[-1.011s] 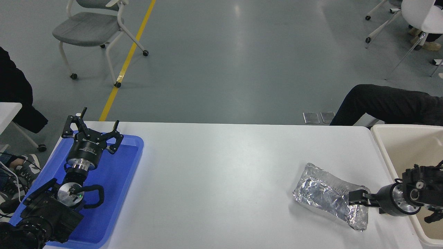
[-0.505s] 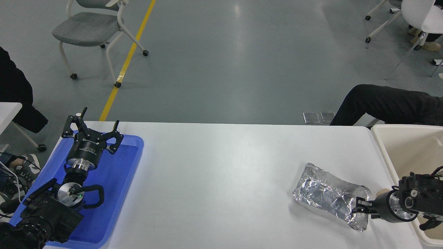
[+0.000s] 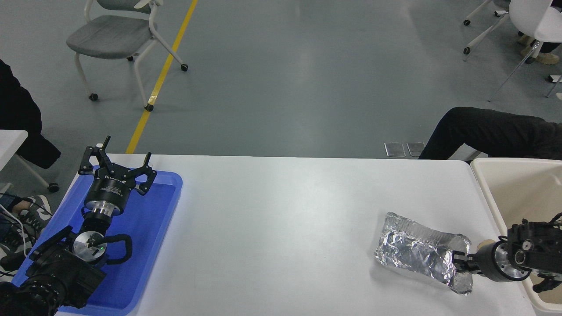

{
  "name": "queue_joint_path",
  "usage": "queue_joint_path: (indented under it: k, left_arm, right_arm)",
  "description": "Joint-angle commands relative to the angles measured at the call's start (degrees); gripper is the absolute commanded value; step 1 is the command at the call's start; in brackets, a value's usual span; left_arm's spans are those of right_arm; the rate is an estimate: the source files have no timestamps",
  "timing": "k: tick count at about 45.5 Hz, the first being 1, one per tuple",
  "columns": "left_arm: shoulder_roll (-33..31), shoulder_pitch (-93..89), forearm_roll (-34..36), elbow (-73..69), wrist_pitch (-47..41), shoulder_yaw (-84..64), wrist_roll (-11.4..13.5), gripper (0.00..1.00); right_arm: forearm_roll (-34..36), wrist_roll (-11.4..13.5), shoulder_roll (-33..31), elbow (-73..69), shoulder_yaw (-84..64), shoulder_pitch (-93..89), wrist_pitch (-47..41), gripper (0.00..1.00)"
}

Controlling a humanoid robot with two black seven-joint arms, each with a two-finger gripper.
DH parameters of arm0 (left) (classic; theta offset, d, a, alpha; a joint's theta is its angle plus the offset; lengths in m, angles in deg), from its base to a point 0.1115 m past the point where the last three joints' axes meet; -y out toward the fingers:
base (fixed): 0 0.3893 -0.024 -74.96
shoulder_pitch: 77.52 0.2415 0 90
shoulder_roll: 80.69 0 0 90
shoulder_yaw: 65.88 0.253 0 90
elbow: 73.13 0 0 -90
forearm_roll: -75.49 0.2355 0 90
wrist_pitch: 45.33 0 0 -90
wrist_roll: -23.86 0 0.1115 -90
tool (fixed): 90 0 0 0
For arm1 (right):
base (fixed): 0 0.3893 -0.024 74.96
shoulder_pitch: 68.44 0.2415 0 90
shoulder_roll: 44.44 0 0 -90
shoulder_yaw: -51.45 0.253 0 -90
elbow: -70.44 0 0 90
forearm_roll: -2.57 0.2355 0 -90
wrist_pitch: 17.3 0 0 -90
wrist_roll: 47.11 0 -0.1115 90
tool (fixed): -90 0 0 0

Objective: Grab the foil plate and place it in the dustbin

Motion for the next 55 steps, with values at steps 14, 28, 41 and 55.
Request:
queue_joint_path:
  k: [14, 28, 41, 55]
  left_arm:
    - [0.0, -0.05, 0.05, 0.01, 0.0, -0.01, 0.0, 1.0]
    - [0.0, -0.05, -0.03, 0.01, 0.0, -0.01, 0.0, 1.0]
    - [0.0, -0.05, 0.05, 0.01, 0.0, -0.01, 0.0, 1.0]
    - [0.0, -0.05, 0.05, 0.01, 0.0, -0.01, 0.0, 1.0]
  right_arm:
    - [0.8, 0.35, -10.79, -19.77, -33.63, 45.57, -7.88, 0.0]
    - [4.49, 0.18, -3.23, -27.25, -49.49, 72.94, -15.61, 0.0]
    - [6.43, 0.26, 0.73, -27.52, -50.55, 82.98, -23.88, 0.0]
    - [6.96, 0.26, 0.2, -26.9, -55.2, 82.1, -22.39, 0.0]
